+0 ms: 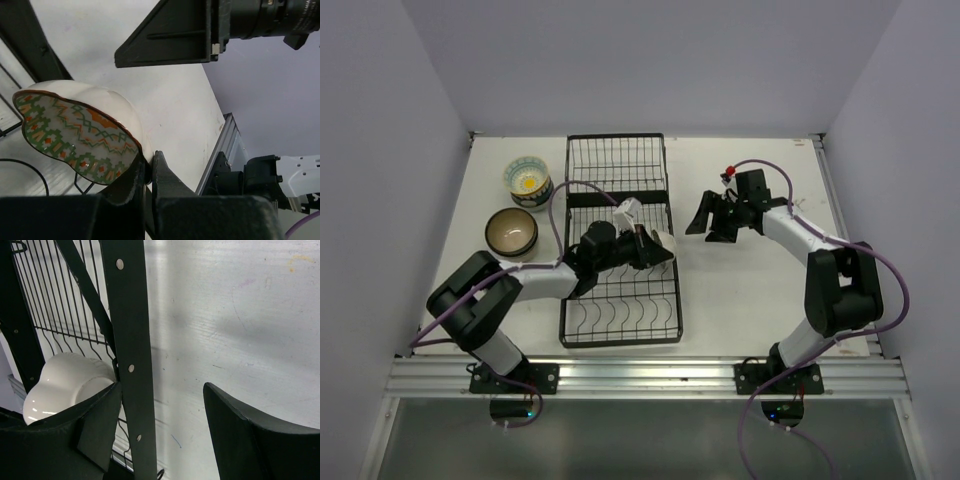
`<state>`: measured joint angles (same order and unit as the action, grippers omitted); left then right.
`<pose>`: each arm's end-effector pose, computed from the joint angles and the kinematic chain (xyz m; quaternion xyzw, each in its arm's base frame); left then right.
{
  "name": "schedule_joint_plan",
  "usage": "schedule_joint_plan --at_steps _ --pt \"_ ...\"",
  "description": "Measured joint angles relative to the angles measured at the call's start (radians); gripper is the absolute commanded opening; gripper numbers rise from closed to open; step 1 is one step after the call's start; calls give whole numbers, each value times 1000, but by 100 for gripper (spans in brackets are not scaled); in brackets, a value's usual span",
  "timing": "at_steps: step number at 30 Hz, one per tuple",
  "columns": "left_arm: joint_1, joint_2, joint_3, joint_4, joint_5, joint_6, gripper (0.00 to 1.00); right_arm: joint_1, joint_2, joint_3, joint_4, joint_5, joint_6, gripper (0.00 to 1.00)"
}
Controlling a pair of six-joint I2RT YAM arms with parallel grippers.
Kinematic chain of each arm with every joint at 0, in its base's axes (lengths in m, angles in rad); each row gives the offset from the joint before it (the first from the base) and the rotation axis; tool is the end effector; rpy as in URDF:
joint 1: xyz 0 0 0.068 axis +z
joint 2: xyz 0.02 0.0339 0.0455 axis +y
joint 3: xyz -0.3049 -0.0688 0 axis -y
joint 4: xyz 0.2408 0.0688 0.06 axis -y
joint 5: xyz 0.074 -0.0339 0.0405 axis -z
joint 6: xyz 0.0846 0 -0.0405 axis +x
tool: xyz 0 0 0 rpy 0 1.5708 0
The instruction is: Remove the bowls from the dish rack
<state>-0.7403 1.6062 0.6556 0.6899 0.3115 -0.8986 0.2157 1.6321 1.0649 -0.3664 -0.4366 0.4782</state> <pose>0.2548 -0.2680 0.2173 0.0323 0.7884 -0.5238 0.3209 0.3476 0.1128 0.2180 0.0541 0.9280 0.2974 0.2176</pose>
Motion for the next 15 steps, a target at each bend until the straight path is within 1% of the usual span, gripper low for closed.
schedule_joint_plan --at_steps 4,7,12,15 --pt "2 -2 35 -5 50 48 0 0 0 0 0 0 0 70" --pt "0 -25 76 -71 79 115 0 0 2 0 0 0 0 70" --pt "1 -137 178 -299 81 295 0 0 4 0 1 0 0 70" --pt "14 -261 256 -474 39 430 0 0 4 0 7 0 2 70"
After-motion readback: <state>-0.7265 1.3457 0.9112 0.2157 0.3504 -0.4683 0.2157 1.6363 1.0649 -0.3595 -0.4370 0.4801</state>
